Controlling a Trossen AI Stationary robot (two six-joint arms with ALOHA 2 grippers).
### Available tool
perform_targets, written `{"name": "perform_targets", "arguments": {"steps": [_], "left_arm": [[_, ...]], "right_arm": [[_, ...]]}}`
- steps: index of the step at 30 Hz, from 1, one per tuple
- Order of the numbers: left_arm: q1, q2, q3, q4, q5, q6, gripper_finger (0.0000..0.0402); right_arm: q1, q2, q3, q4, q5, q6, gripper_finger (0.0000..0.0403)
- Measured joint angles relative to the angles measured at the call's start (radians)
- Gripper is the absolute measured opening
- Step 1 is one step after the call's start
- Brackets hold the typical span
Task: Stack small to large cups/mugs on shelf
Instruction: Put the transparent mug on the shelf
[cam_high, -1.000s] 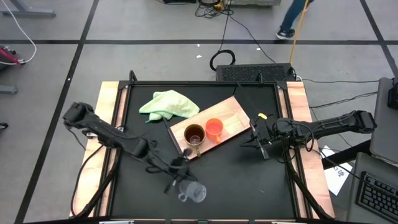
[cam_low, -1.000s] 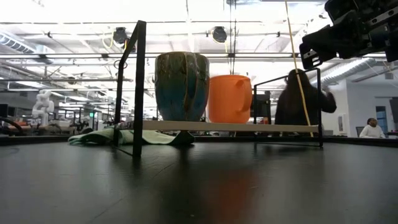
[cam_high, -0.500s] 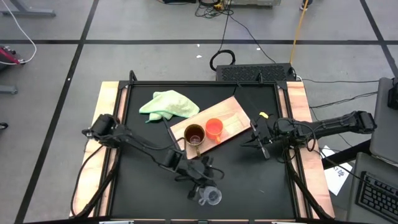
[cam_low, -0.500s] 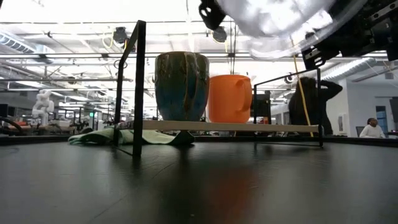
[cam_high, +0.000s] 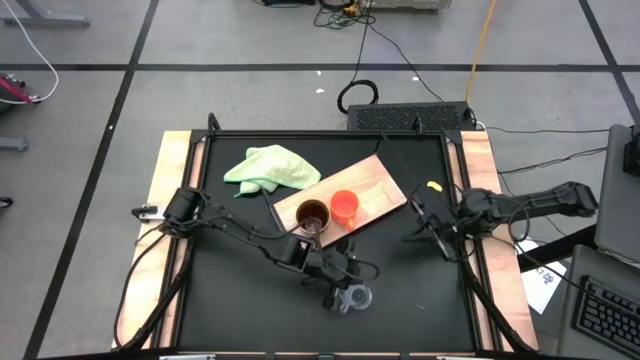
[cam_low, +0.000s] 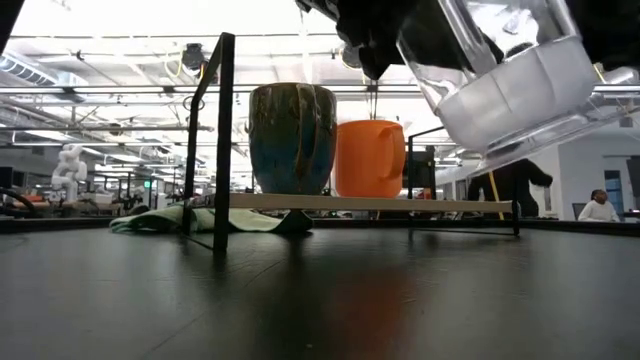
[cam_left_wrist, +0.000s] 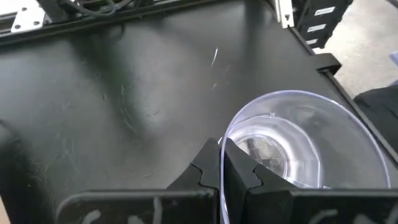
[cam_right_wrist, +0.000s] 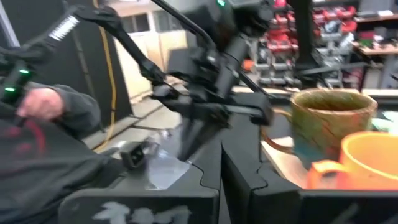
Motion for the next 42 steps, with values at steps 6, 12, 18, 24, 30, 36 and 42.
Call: {"name": "perform_targets", "arguments": {"steps": [6,12,18,24,30,36,42], "left_arm": [[0.004,-0.001,0.000,-0.021,-0.034,0.051,0.0001],[-0.001,-0.001,0.000,-0.100,-0.035,0.061,0.0001],[-0.017,-0.001,0.000,-0.108,0.018,0.078,0.0001],[-0.020,0.013,-0.001,-0.143,-0.049,0.091,0.0001],[-0.072,0.012,-0.002,-0.113,-0.141,0.130,0.0001],[-0.108,0.012,-0.002,-0.077,-0.142,0.067,0.0001],[-0.088,0.012,-0.001,-0.063,-0.144,-0.014,0.0001]], "right_arm": [[0.052,-0.041,0.000,0.000,0.000,-0.001,0.0000],[0.066,-0.048,0.000,0.000,0.003,-0.004,0.0000],[0.066,-0.048,0.000,0.000,0.006,-0.008,0.0000],[0.066,-0.048,0.000,-0.001,0.006,-0.011,0.0000],[0.066,-0.048,0.000,-0.024,0.008,-0.028,0.0000],[0.066,-0.048,0.000,-0.025,0.008,-0.030,0.0000],[0.066,-0.048,0.000,-0.024,0.008,-0.030,0.0000]]}}
